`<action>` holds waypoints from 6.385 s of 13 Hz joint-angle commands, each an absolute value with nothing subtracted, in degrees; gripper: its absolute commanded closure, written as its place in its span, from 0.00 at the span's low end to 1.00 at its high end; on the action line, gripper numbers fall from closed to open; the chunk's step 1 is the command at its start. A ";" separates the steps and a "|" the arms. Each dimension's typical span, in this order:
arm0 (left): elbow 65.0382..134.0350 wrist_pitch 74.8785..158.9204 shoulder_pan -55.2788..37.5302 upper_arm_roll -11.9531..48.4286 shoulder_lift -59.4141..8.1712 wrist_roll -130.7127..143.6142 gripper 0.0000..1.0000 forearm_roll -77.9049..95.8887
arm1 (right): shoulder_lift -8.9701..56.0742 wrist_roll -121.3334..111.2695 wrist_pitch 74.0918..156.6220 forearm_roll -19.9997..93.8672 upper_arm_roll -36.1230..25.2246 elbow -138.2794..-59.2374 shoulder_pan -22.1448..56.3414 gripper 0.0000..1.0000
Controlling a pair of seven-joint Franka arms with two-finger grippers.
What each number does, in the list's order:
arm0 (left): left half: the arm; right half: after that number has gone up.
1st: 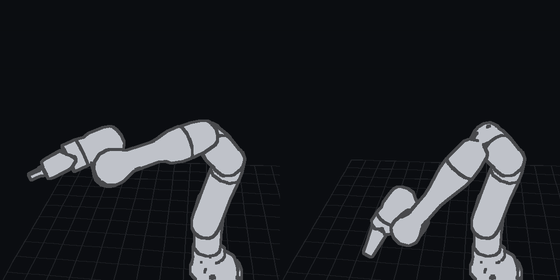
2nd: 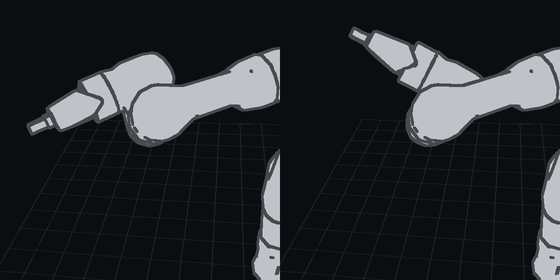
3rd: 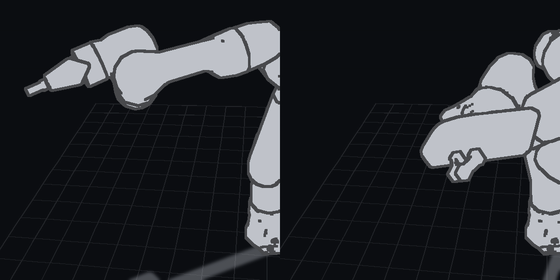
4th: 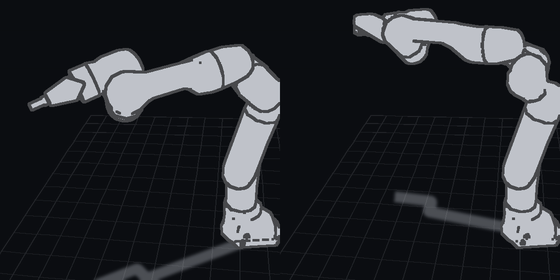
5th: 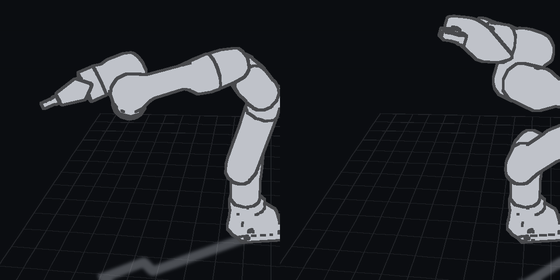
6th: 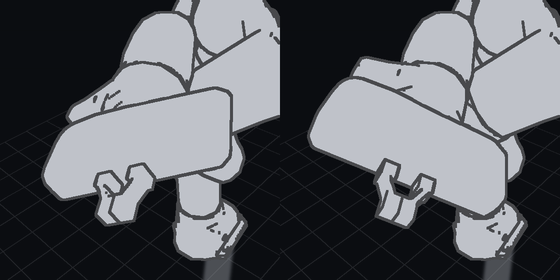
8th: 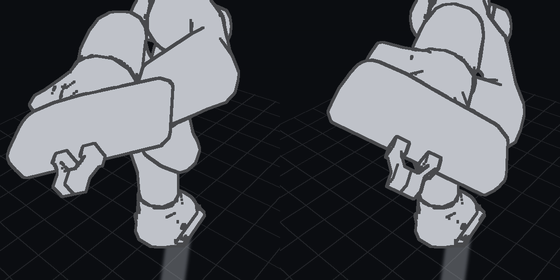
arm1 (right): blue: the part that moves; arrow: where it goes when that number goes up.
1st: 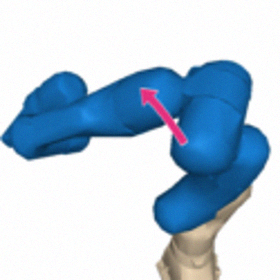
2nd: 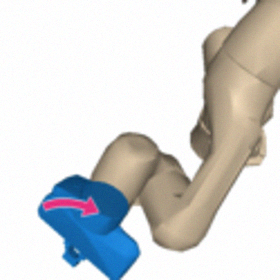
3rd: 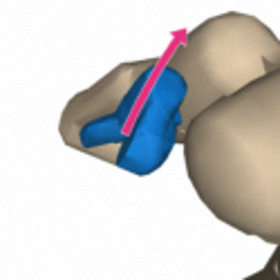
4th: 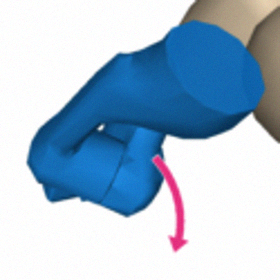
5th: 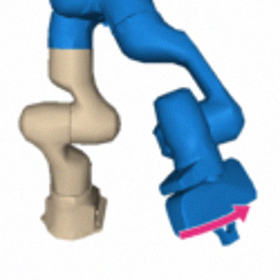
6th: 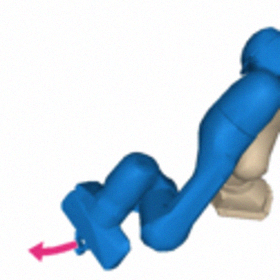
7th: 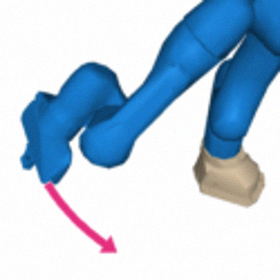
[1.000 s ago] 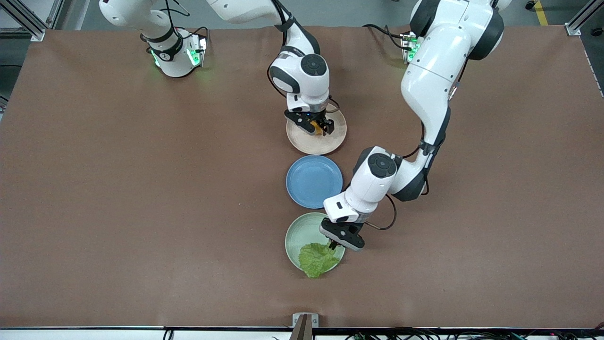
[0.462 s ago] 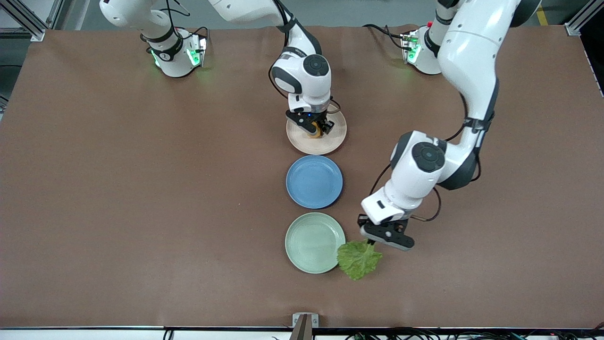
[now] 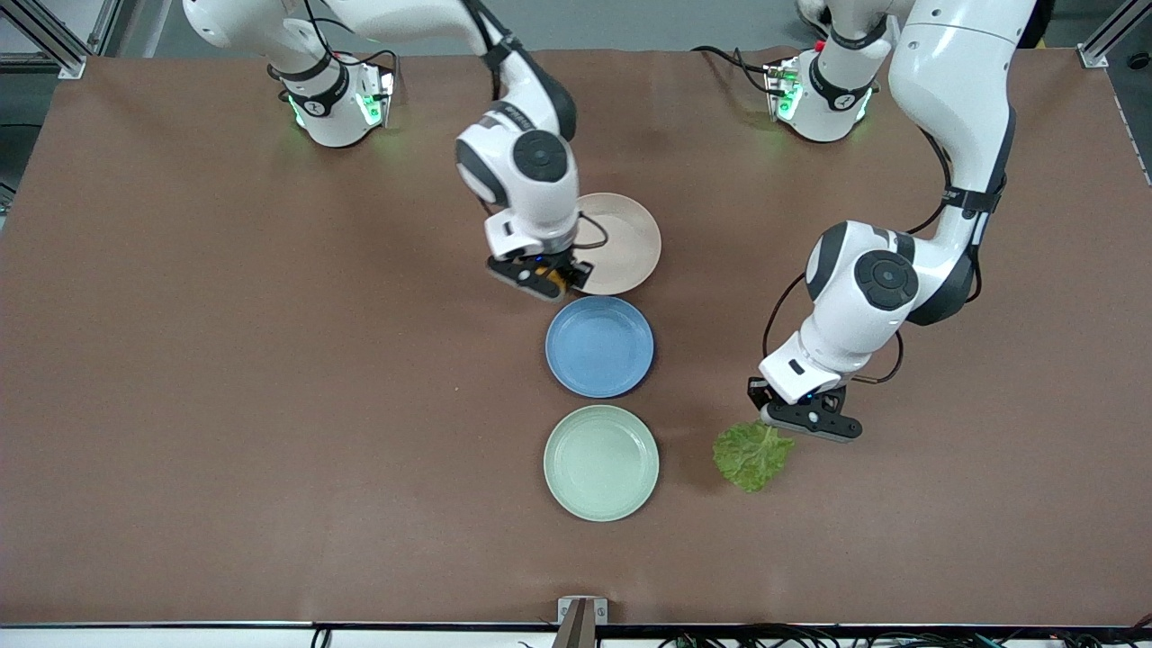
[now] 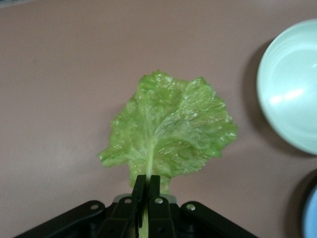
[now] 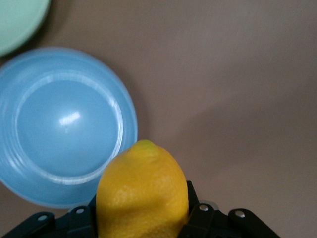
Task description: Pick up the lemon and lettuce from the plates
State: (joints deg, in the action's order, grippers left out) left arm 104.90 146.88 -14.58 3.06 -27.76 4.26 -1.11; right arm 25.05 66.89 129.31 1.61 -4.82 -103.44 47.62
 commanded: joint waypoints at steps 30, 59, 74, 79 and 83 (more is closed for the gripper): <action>119.46 148.54 -3.34 2.02 -20.83 4.31 0.00 -11.08 | 31.55 1.14 143.70 5.71 -3.16 -113.21 7.38 0.00; 85.69 87.73 -0.79 2.55 -0.45 -1.41 0.00 -1.16 | 15.15 -3.25 82.43 -0.09 -3.60 -78.70 -1.50 0.00; 92.37 84.81 0.18 5.71 6.32 0.62 0.00 1.50 | -5.71 -3.78 90.88 -0.09 -3.95 -100.28 -0.26 0.00; 97.10 89.45 0.96 6.15 9.57 0.97 0.00 -0.09 | -6.33 -3.96 91.32 0.17 -3.87 -100.20 -0.44 0.00; 97.12 90.62 0.88 6.50 9.75 4.38 0.00 -0.35 | -6.33 -3.96 92.90 0.18 -3.87 -100.11 -0.53 0.00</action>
State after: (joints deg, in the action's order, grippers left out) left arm 95.97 89.59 1.04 6.24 8.26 2.11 0.98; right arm -4.55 -3.32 91.64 -0.89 -3.68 -98.26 -0.48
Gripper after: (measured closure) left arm 0.000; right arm 0.000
